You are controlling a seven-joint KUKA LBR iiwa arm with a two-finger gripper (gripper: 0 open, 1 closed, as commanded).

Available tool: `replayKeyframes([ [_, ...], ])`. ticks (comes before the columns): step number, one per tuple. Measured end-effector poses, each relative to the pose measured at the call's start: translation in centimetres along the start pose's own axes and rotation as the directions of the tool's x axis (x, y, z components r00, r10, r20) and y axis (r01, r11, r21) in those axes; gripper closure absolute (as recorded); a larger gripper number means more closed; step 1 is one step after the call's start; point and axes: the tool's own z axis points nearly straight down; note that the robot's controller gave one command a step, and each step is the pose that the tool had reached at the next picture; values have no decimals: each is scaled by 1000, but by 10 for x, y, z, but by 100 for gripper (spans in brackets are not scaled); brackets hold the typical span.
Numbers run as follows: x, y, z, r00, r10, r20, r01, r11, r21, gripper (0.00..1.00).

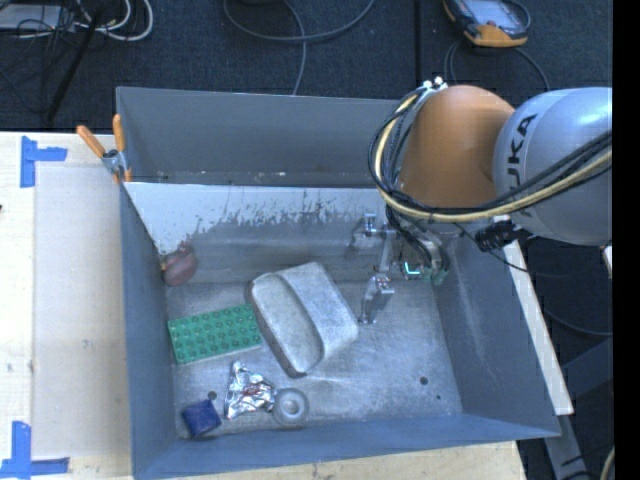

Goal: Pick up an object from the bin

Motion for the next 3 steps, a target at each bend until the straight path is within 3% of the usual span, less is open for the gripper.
replayKeyframes([
  [1,7,102,34,997,-80,4,80,997,-3,0],
  [2,57,166,94,922,-386,17,386,922,14,0],
  [3,26,146,95,915,-403,12,404,915,1,0],
])
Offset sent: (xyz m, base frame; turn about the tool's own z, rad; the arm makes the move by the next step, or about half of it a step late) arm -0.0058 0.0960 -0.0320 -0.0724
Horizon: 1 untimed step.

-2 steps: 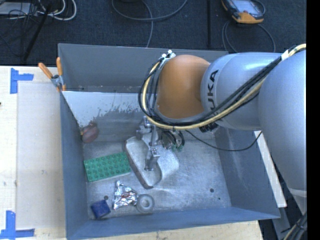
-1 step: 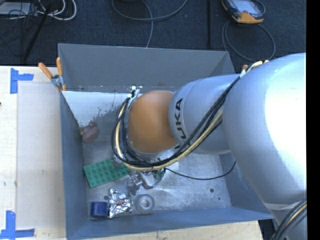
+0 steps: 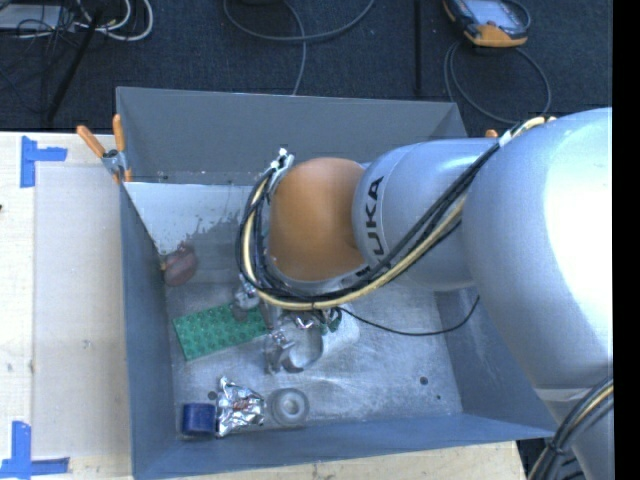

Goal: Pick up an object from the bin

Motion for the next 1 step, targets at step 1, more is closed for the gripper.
replayKeyframes([
  [1,2,-4,-1,987,-163,7,163,987,4,0],
])
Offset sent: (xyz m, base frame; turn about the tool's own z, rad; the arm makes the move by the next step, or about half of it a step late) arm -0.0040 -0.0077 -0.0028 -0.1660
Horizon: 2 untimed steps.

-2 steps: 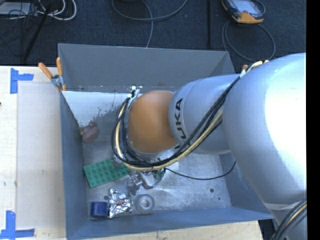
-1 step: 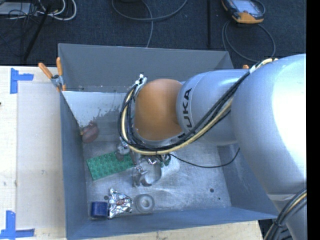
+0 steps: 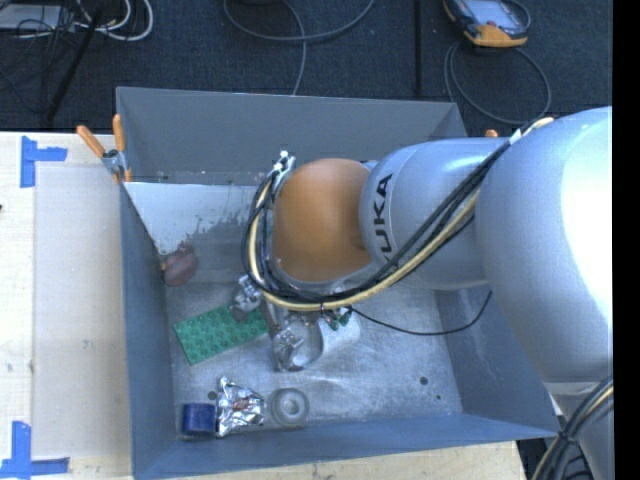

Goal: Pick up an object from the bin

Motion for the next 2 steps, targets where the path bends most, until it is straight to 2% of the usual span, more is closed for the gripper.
replayKeyframes([
  [1,-2,0,-4,1000,3,8,-3,1000,0,100],
  [2,10,-72,-129,969,-246,-5,246,969,1,100],
])
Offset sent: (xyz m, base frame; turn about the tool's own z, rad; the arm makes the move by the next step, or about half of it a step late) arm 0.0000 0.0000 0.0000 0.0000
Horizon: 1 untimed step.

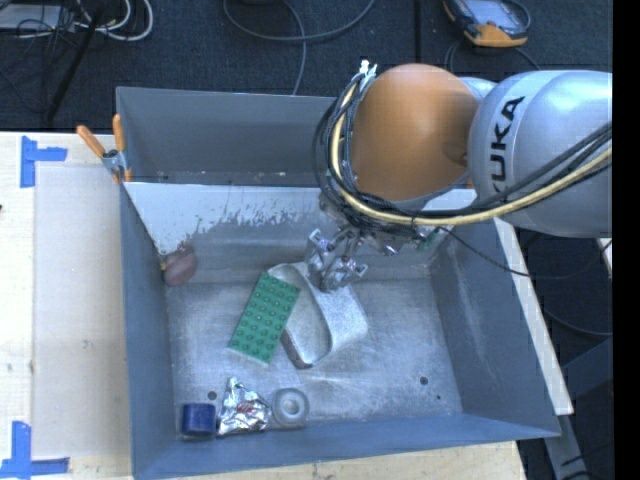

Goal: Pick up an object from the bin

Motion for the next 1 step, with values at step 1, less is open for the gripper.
replayKeyframes([
  [1,-12,53,70,1000,-5,-10,5,1000,-14,100],
])
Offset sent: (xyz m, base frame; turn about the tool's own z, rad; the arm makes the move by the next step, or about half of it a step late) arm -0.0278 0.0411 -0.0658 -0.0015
